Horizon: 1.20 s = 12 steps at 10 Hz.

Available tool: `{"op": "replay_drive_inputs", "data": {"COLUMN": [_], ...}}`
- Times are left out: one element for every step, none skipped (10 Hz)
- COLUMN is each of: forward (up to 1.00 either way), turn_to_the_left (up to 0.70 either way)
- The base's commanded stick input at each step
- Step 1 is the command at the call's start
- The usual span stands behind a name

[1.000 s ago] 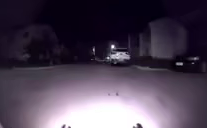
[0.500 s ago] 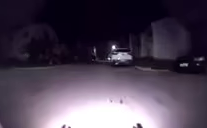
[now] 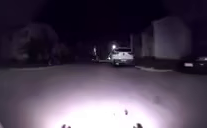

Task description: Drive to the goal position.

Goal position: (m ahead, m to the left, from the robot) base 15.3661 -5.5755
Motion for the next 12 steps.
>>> {"op": "replay_drive_inputs", "data": {"forward": [0.60,0.60,0.60,0.60,0.60,0.60,0.60,0.60,0.60,0.60,0.60,0.60], "turn_to_the_left": [0.00,0.00,0.00,0.00,0.00,0.00,0.00,0.00,0.00,0.00,0.00,0.00]}}
